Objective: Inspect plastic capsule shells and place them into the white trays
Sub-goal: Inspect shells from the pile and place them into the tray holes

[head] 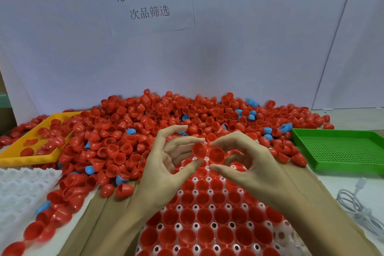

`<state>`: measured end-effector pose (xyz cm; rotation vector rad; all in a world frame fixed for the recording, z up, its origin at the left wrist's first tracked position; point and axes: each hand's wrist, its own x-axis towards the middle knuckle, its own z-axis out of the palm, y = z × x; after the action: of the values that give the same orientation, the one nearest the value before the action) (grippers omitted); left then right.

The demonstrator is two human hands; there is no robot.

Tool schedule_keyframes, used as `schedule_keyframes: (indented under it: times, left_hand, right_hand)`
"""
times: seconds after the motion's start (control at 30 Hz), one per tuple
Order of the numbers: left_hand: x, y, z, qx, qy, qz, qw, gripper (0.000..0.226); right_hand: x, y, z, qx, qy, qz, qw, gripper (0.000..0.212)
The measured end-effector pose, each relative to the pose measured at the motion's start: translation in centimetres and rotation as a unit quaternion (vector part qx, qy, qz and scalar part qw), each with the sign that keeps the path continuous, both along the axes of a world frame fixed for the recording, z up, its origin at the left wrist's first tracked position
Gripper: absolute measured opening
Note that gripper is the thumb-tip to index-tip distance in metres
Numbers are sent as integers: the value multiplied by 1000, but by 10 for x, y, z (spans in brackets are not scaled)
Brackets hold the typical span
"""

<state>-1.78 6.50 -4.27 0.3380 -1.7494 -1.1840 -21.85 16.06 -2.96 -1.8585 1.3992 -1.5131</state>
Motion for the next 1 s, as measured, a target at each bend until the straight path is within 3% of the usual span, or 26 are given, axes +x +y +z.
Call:
schedule_keyframes:
  times: [0.3,0.37,0.47,0.53,0.63,0.7,0.77,0.9,1.0]
  left_hand:
    - [2,-1,-5,-33,-16,33,999,63]
    - [5,-8,-5,-61,-45,83,994,53]
    - [22,-40,-6,-59,-52,255,964,40]
    - [41,-64,-5,-6,-32,316,948,53]
    - [61,-85,-10,114,-45,258,958,102]
    - [63,-87,-18,90,-111,243,959,110]
    - [58,-87,-25,2,-169,269,948,96]
    - [23,-99,-17,-104,-189,318,923,37]
    - [-16,-128,5,-140,-269,314,900,25]
  right_hand:
    - [-2,-3,-8,12,8,20,1000,35]
    - [-6,-4,-10,40,11,22,999,39]
    - [-16,-8,-12,47,27,-22,998,35]
    - [-23,-10,-13,51,41,-58,996,29]
    - [-25,-11,-15,57,55,-83,993,22]
    - [-23,-10,-14,64,58,-80,993,19]
    - [-21,-8,-12,67,61,-76,993,17]
    - [-18,-5,-10,65,73,-87,991,17]
    - [-18,-6,-10,58,78,-89,991,17]
